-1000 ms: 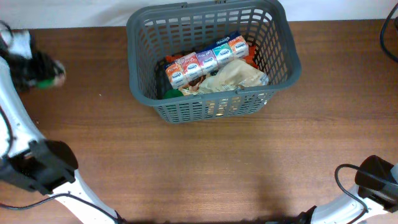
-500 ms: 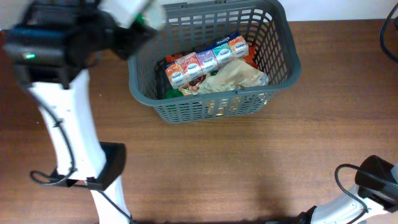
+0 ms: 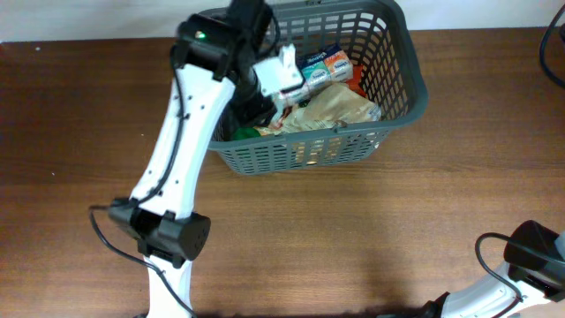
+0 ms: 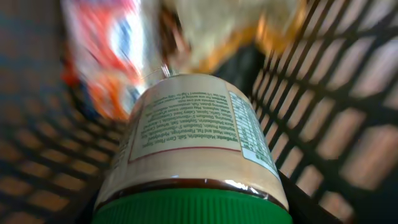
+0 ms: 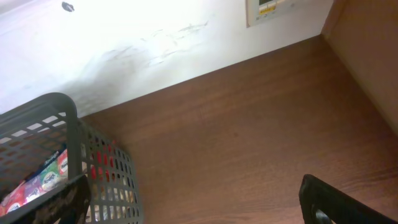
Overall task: Pack container
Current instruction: 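Carry the jar over the basket and lower it inside with left gripper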
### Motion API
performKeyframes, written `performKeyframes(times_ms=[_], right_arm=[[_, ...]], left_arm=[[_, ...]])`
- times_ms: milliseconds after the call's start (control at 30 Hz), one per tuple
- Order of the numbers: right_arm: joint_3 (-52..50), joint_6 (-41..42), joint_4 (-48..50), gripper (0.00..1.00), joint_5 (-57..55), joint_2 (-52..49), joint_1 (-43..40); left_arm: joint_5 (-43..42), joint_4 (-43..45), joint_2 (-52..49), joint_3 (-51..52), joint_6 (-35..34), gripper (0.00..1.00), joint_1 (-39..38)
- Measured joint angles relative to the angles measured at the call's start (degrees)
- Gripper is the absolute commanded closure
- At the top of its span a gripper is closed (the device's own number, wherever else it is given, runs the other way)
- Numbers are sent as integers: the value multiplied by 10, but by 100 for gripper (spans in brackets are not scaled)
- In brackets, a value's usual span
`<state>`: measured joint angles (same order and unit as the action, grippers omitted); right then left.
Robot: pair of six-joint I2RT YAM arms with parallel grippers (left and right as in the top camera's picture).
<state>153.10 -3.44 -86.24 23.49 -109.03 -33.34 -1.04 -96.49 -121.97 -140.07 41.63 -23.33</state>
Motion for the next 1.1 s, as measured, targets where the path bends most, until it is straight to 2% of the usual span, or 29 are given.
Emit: performKeyframes(times_ms=[267,567,1100], right_arm=[[0,0,0,1,0,0,0],[0,0,0,1,0,0,0],[0,0,0,1,0,0,0]], left_arm=[[43,1,-4,80,1,98,10],[18,22,-4,135,22,98,50],[-13,53,-4,140,45,98,57]])
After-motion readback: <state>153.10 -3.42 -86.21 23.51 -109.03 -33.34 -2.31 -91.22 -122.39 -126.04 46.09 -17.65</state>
